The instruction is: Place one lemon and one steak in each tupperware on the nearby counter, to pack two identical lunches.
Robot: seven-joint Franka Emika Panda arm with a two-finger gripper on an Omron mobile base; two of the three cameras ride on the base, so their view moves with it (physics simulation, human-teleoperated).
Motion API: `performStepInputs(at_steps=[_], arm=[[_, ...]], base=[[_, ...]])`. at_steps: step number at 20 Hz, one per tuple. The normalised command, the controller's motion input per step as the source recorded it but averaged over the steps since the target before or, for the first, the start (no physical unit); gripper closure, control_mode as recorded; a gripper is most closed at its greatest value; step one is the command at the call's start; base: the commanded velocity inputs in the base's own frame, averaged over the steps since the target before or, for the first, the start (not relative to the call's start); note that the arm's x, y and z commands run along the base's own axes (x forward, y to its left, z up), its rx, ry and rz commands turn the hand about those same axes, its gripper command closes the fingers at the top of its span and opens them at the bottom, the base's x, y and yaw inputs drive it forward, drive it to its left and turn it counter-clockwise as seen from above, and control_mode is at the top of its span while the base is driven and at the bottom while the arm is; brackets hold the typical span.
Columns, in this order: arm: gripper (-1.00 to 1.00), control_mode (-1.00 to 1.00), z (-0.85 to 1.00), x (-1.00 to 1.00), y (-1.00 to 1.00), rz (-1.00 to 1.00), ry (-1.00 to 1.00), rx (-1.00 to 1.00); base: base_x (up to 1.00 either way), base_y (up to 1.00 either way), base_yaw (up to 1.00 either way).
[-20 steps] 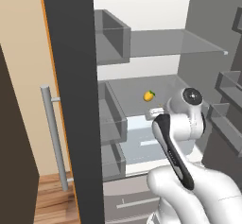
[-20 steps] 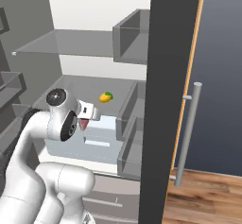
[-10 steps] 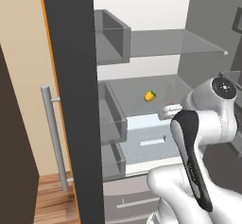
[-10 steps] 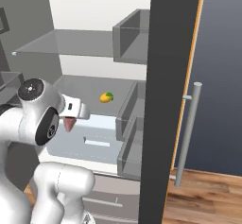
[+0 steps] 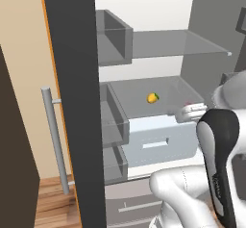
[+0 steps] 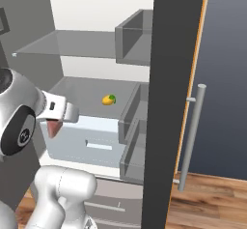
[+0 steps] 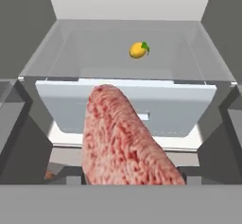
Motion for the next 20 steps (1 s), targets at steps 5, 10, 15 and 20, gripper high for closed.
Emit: performStepInputs(at_steps=[5, 10, 15, 20], arm=[[1.00, 1.00, 0.00, -0.40, 0.00, 0.00, -0.01, 0.00], [1.00, 1.00, 0.00, 0.00, 0.00, 0.00, 0.00, 0.00], [1.00, 1.00, 0.00, 0.00, 0.00, 0.00, 0.00, 0.00], [1.00, 1.00, 0.00, 0.00, 0.00, 0.00, 0.00, 0.00]], base=[[-0.60, -0.01, 0.01], [-1.00, -0.15, 0.00], [-0.99, -0.35, 0.00], [-0.68, -0.44, 0.02]])
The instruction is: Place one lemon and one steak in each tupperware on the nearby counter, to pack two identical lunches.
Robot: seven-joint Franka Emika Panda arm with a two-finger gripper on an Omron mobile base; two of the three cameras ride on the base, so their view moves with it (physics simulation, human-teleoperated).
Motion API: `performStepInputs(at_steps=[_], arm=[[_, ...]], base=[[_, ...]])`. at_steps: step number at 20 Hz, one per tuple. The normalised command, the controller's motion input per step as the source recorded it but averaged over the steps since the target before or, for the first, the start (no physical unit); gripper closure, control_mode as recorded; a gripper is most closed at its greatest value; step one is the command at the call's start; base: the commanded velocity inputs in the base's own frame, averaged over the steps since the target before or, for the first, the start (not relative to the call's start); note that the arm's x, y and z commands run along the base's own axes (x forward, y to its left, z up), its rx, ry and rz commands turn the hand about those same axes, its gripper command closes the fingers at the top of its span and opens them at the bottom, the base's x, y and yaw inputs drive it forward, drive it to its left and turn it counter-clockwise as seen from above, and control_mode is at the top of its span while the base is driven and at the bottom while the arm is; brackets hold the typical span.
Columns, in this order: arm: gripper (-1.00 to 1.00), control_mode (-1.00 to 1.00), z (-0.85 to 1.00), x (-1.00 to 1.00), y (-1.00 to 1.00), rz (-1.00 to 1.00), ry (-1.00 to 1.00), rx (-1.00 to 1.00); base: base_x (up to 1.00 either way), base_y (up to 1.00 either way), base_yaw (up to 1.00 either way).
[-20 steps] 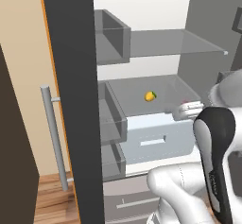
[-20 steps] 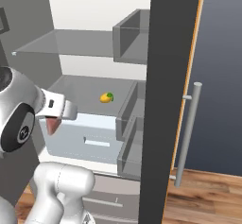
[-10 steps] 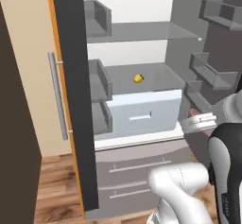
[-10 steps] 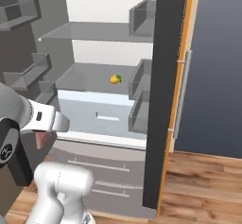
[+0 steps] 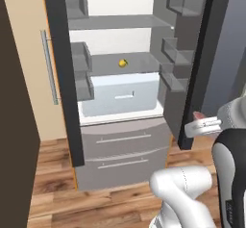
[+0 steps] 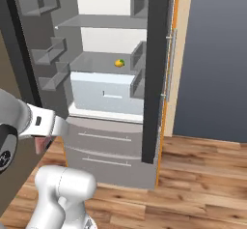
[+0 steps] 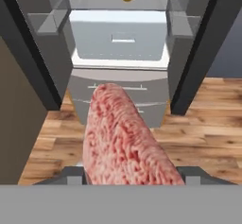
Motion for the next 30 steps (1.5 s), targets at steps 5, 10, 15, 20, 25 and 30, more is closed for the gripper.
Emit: performStepInputs(at_steps=[5, 10, 15, 20, 25, 30], arm=[[1.00, 1.00, 0.00, 0.00, 0.00, 0.00, 0.00, 0.00], [1.00, 1.00, 0.00, 0.00, 0.00, 0.00, 0.00, 0.00], [1.00, 1.00, 0.00, 0.00, 0.00, 0.00, 0.00, 0.00], [1.00, 1.00, 0.00, 0.00, 0.00, 0.00, 0.00, 0.00], [1.00, 1.00, 0.00, 0.00, 0.00, 0.00, 0.00, 0.00], [1.00, 1.00, 0.00, 0.00, 0.00, 0.00, 0.00, 0.00]], base=[[-0.11, -0.24, 0.25], [0.01, -0.09, 0.41], [0.00, -0.08, 0.48], [0.29, -0.08, 0.51], [0.51, -0.07, 0.52], [0.34, -0.23, 0.60]])
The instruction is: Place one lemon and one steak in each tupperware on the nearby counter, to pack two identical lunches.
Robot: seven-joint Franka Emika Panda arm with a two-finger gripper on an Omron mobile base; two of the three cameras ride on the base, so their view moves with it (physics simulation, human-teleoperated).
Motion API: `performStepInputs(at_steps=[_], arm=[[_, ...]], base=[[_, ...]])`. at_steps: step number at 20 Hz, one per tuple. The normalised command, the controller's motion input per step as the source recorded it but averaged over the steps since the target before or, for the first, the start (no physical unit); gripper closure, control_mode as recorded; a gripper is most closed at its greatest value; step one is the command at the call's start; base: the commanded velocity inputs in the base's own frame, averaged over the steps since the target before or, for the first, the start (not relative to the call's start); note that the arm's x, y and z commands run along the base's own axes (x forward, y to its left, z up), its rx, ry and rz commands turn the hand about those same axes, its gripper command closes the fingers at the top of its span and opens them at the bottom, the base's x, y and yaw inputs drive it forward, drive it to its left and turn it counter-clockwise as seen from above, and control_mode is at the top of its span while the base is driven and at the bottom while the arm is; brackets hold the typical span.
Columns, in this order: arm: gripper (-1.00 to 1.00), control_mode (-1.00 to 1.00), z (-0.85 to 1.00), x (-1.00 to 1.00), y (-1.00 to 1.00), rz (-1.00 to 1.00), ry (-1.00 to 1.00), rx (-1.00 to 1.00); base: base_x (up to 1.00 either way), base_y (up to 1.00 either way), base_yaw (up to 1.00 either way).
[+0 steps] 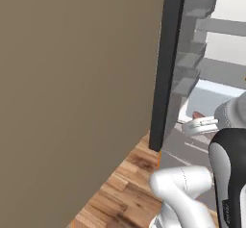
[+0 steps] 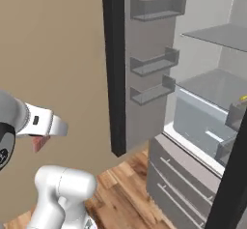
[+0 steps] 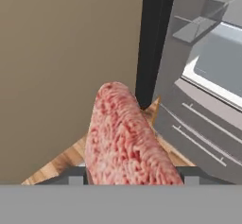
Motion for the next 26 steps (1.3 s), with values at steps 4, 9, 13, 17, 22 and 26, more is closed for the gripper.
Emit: performStepInputs(at_steps=[4, 9, 13, 17, 22, 26], arm=[[1.00, 1.00, 0.00, 0.00, 0.00, 0.00, 0.00, 0.00], [1.00, 1.00, 0.00, 0.00, 0.00, 0.00, 0.00, 0.00], [1.00, 1.00, 0.00, 0.00, 0.00, 0.00, 0.00, 0.00], [1.00, 1.00, 0.00, 0.00, 0.00, 0.00, 0.00, 0.00], [1.00, 1.00, 0.00, 0.00, 0.00, 0.00, 0.00, 0.00], [1.00, 1.00, 0.00, 0.00, 0.00, 0.00, 0.00, 0.00]], base=[[0.11, -0.08, 0.67], [-0.01, -0.04, 0.68], [-0.32, -0.26, 0.65], [-0.63, -0.50, 0.63], [-0.97, -0.34, 0.52], [-1.00, -0.06, 0.40]])
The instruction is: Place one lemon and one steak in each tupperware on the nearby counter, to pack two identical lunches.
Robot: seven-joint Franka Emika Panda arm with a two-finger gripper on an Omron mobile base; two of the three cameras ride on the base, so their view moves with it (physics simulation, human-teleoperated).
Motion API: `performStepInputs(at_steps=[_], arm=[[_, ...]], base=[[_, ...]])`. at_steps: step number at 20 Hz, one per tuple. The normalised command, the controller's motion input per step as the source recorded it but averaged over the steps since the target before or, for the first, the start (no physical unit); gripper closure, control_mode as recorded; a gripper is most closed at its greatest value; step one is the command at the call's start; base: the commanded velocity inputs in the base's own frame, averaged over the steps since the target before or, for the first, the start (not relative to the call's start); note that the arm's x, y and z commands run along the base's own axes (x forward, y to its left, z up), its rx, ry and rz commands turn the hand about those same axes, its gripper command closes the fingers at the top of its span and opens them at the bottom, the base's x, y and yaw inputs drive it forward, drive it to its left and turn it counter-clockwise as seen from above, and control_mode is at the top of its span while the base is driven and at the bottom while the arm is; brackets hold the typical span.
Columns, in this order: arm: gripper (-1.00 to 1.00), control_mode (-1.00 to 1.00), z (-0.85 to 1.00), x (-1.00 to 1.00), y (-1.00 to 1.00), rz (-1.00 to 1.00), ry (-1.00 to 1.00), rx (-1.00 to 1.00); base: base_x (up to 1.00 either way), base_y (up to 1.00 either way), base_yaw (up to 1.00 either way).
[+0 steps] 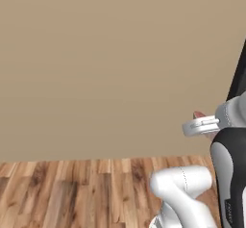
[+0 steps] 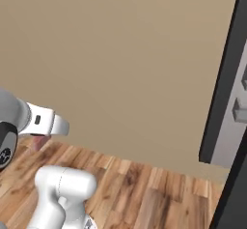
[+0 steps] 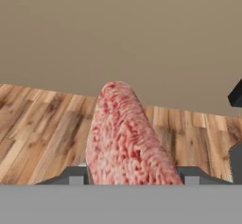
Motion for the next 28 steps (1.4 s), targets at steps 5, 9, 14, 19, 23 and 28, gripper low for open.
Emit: performStepInputs(at_steps=[5, 9, 14, 19, 23, 28], arm=[[1.00, 1.00, 0.00, 0.00, 0.00, 0.00, 0.00, 0.00], [1.00, 1.00, 0.00, 0.00, 0.00, 0.00, 0.00, 0.00], [1.00, 1.00, 0.00, 0.00, 0.00, 0.00, 0.00, 0.00], [1.00, 1.00, 0.00, 0.00, 0.00, 0.00, 0.00, 0.00], [1.00, 1.00, 0.00, 0.00, 0.00, 0.00, 0.00, 0.00], [1.00, 1.00, 0.00, 0.00, 0.00, 0.00, 0.00, 0.00]], base=[[-1.00, 0.00, 0.35], [-1.00, 0.10, 0.31], [-1.00, 0.51, 0.23], [-1.00, 0.88, 0.06], [-0.93, 0.92, -0.14], [-0.84, 0.67, -0.47]])
